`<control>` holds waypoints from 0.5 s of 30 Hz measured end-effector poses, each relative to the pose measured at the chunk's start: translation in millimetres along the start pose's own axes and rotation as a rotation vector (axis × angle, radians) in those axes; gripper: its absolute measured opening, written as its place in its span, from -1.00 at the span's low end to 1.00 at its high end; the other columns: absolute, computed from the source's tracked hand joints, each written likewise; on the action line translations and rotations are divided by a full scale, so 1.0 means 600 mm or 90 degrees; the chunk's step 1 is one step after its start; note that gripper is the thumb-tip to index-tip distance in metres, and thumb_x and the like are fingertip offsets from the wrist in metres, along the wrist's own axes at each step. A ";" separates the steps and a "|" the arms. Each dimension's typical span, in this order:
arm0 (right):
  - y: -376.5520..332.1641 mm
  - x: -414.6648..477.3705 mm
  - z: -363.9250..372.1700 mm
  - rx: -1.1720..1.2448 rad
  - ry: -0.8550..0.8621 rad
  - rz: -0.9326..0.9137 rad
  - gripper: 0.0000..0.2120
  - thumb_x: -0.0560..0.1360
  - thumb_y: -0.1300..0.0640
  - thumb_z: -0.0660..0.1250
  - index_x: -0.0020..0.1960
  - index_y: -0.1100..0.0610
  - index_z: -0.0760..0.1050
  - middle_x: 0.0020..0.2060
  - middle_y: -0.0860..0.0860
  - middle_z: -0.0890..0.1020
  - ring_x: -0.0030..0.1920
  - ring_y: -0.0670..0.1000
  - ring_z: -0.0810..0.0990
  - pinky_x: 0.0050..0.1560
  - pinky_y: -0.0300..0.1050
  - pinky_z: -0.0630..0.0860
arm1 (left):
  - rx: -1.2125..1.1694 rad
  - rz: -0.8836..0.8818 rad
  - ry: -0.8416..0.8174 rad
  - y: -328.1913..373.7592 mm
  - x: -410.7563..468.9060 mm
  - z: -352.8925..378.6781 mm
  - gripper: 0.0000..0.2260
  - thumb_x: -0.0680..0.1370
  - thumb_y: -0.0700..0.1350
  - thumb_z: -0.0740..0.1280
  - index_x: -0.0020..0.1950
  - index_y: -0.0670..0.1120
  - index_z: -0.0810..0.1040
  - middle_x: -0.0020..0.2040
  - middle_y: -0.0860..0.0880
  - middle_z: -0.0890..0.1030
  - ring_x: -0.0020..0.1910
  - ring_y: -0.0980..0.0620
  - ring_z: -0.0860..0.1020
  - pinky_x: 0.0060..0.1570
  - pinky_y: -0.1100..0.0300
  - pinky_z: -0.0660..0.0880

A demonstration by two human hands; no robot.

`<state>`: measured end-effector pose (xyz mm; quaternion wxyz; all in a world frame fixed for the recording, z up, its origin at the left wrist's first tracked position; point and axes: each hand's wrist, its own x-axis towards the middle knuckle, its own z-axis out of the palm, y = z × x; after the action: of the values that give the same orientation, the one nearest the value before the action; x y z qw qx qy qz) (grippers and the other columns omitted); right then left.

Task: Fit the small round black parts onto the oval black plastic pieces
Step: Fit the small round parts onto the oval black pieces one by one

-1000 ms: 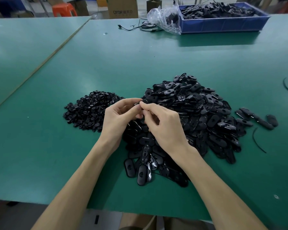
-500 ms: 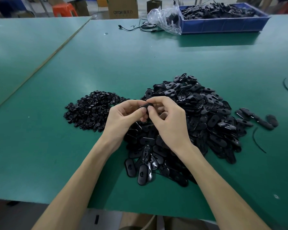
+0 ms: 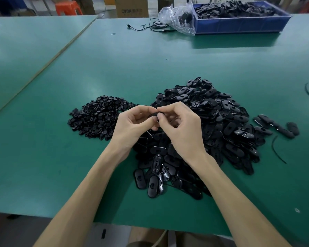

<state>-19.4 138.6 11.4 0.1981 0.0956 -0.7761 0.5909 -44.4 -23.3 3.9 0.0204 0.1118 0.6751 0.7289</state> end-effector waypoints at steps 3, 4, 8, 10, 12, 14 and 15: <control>0.000 -0.003 0.003 -0.028 -0.015 -0.032 -0.93 0.59 0.33 0.42 0.03 0.20 0.65 -0.07 0.03 0.63 -0.20 -0.06 0.73 -0.16 -0.30 0.58 | 0.009 -0.002 0.007 0.002 0.000 0.000 -0.87 0.56 -0.37 0.42 0.07 -0.21 0.65 -0.17 -0.16 0.68 -0.20 -0.05 0.62 -0.04 0.17 0.60; 0.001 -0.003 0.005 -0.045 -0.016 -0.043 -0.93 0.59 0.33 0.42 0.04 0.21 0.66 -0.07 0.03 0.63 -0.18 -0.04 0.72 -0.15 -0.28 0.58 | 0.014 -0.001 0.012 0.002 0.000 0.001 -0.86 0.56 -0.39 0.41 0.07 -0.22 0.64 -0.13 -0.20 0.69 -0.17 -0.06 0.63 -0.03 0.17 0.60; 0.003 -0.004 0.012 -0.101 0.003 -0.080 -0.94 0.57 0.33 0.44 0.02 0.22 0.66 -0.11 0.01 0.61 -0.18 -0.09 0.62 -0.13 -0.29 0.55 | 0.033 0.012 0.028 0.004 -0.002 0.005 -0.86 0.54 -0.41 0.39 0.04 -0.22 0.63 -0.05 -0.17 0.72 -0.09 -0.05 0.67 -0.03 0.18 0.62; 0.004 -0.004 0.013 -0.120 0.008 -0.092 -0.94 0.57 0.34 0.45 0.01 0.23 0.66 -0.12 0.01 0.61 -0.19 -0.11 0.57 -0.13 -0.35 0.51 | 0.036 0.017 0.031 0.002 -0.002 0.007 -0.87 0.53 -0.39 0.40 0.04 -0.23 0.63 -0.06 -0.12 0.73 -0.09 -0.03 0.68 -0.04 0.20 0.62; 0.005 -0.003 0.012 -0.119 0.010 -0.095 -0.94 0.57 0.34 0.44 0.00 0.23 0.65 -0.11 0.01 0.61 -0.19 -0.10 0.59 -0.13 -0.30 0.54 | 0.036 0.016 0.032 0.001 -0.002 0.005 -0.87 0.53 -0.38 0.41 0.03 -0.22 0.64 -0.06 -0.12 0.74 -0.09 -0.01 0.69 -0.06 0.23 0.61; 0.005 -0.002 0.010 -0.106 0.008 -0.088 -0.95 0.57 0.33 0.43 -0.01 0.22 0.64 -0.10 0.03 0.61 -0.18 -0.05 0.65 -0.13 -0.20 0.59 | 0.029 0.012 0.024 0.002 0.000 0.002 -0.87 0.54 -0.37 0.44 0.03 -0.19 0.67 -0.07 -0.16 0.73 -0.11 -0.01 0.68 -0.06 0.23 0.60; 0.005 -0.001 0.009 -0.097 0.009 -0.082 -0.96 0.58 0.32 0.43 0.00 0.22 0.63 -0.09 0.03 0.61 -0.18 -0.02 0.68 -0.13 -0.18 0.61 | 0.020 0.011 0.017 0.003 0.000 -0.001 -0.87 0.54 -0.36 0.46 0.03 -0.17 0.68 -0.08 -0.17 0.73 -0.13 -0.01 0.68 -0.06 0.22 0.60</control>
<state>-20.8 134.4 7.1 0.2482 0.1257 -0.8097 0.5167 -44.5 -23.8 5.9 0.0034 0.1079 0.6856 0.7199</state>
